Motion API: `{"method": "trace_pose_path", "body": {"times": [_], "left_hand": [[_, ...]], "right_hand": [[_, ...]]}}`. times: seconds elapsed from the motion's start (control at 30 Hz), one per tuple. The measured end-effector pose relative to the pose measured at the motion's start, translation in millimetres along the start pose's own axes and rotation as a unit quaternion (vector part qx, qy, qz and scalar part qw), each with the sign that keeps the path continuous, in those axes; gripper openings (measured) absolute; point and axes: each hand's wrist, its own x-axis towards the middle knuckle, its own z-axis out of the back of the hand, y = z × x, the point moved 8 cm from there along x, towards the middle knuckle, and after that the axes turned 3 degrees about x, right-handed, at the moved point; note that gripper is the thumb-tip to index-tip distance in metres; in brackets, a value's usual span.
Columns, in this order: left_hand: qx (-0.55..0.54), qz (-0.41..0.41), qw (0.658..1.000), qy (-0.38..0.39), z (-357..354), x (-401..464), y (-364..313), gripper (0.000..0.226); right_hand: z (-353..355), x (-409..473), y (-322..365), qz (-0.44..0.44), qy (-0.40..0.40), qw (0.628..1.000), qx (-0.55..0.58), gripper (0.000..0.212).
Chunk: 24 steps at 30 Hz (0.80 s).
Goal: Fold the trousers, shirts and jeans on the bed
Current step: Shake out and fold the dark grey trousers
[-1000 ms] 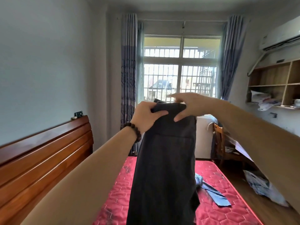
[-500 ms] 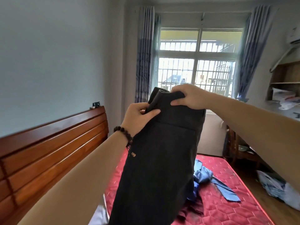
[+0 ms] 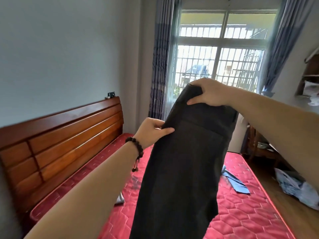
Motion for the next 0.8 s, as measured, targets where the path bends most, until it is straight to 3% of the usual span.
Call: {"method": "trace_pose_path", "body": {"times": [0.1, 0.27, 0.4, 0.5, 0.57, 0.67, 0.8], "left_hand": [[-0.005, 0.03, 0.999, 0.028, -9, -23, 18, 0.015], [0.07, 0.01, 0.997, 0.008, -13, -46, 13, 0.02], [-0.076, 0.039, 0.996, -0.04, -13, -47, -10, 0.048], [-0.066, 0.05, 0.997, 0.012, -34, -34, -32, 0.033], [-0.036, 0.062, 0.997, -0.001, -41, -31, -35, 0.023], [-0.043, 0.065, 0.997, -0.02, -43, -33, -27, 0.014], [-0.079, 0.07, 0.994, -0.012, -42, -35, -14, 0.003]], "right_hand": [[1, -12, -1, 0.013, -0.01, 1.0, -0.026, 0.016], [-7, -24, 5, 0.035, -0.023, 0.996, -0.074, 0.022], [-24, -32, 31, 0.051, 0.029, 0.998, -0.032, 0.018], [-47, -40, 55, 0.092, 0.084, 0.992, 0.022, 0.013], [-47, -46, 53, 0.089, 0.085, 0.992, 0.031, 0.013], [-36, -63, 11, 0.0, 0.124, 0.992, -0.013, 0.023], [-50, -104, -73, -0.161, 0.219, 0.959, -0.074, 0.031]]}}
